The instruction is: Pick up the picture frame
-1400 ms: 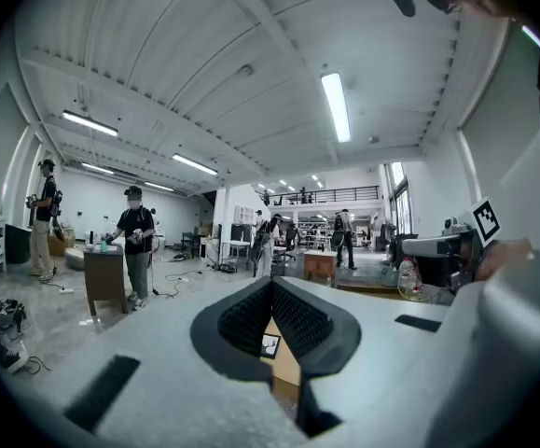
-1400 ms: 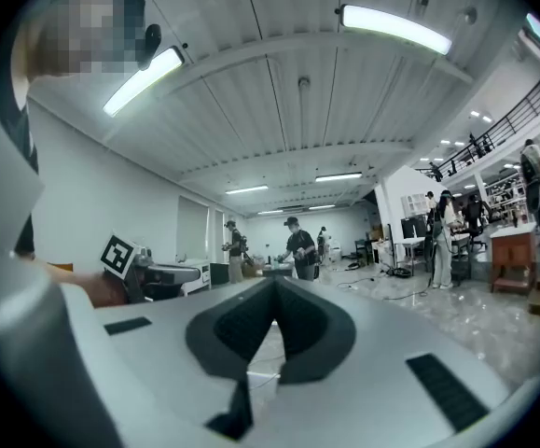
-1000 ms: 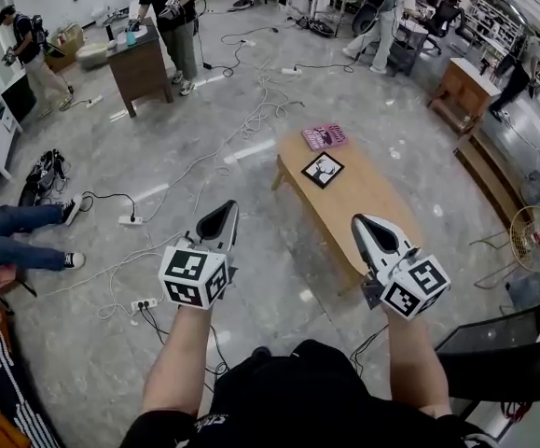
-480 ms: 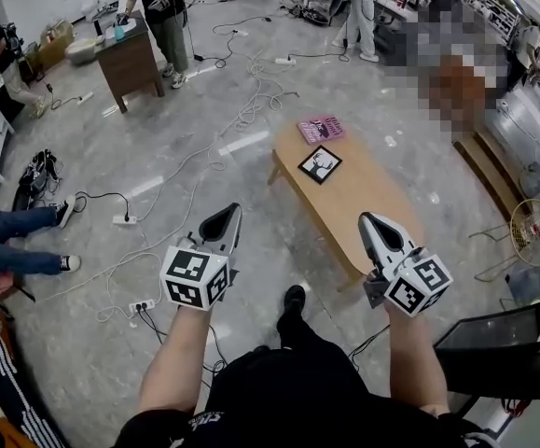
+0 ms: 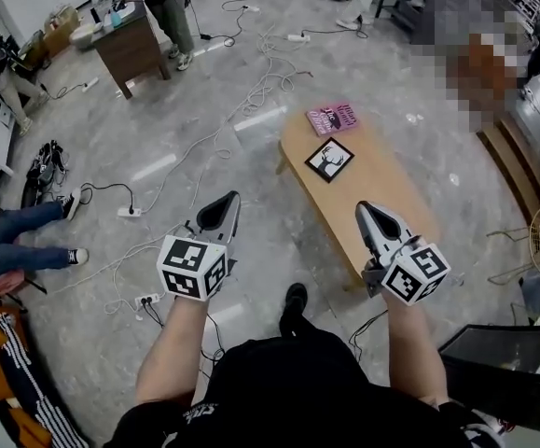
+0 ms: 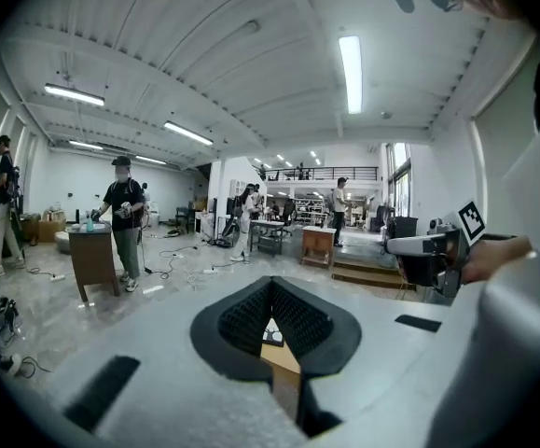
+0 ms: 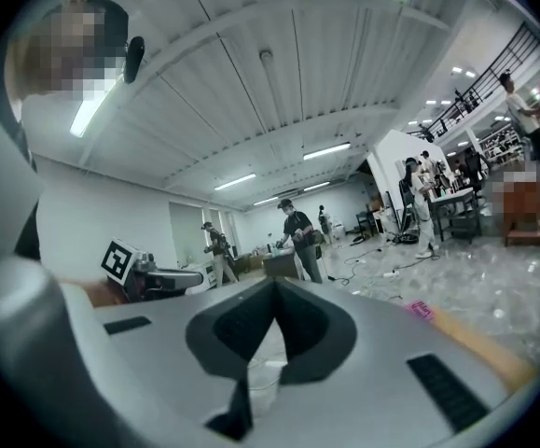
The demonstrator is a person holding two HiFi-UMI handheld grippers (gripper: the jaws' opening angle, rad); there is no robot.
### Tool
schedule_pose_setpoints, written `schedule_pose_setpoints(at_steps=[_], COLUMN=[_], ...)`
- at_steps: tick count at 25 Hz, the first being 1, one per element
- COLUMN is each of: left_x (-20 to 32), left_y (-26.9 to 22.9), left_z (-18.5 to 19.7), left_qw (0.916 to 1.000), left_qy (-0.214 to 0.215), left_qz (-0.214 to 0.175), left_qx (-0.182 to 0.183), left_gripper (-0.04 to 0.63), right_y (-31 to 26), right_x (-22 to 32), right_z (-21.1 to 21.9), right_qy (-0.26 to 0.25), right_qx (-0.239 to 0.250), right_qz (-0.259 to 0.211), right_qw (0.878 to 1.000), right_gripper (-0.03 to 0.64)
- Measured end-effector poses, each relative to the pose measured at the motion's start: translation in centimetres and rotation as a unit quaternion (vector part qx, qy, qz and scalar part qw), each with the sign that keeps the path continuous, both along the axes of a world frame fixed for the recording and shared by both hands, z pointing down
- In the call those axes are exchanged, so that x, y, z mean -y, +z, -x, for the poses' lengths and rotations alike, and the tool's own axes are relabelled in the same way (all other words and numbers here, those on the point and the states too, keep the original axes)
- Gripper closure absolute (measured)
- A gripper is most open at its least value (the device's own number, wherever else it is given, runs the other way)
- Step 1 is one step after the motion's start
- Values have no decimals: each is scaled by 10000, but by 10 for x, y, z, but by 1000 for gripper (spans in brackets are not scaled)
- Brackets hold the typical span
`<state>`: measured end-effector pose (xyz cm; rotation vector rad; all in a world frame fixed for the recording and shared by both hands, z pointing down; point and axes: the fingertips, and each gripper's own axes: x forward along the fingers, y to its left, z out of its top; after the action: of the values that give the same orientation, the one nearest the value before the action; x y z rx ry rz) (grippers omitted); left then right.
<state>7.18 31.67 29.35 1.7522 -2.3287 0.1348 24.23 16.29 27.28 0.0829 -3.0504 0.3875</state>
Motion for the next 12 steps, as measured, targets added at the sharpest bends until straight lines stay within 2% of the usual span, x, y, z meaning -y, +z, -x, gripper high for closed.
schedule_pose_setpoints(at_steps=[6, 12], left_x=[77, 121], left_y=[-1, -10], left_z=[21, 29], left_qw=[9999, 9995], left_qy=[34, 166], left_qz=[95, 135], left_qx=[106, 223], left_gripper=[588, 588], right_y=[6, 10], right_x=[72, 106], right_z=[28, 41], right_qy=[-17, 19], right_qx=[-11, 17], right_qz=[83, 218], right_qw=[10000, 9998], right_gripper=[611, 612])
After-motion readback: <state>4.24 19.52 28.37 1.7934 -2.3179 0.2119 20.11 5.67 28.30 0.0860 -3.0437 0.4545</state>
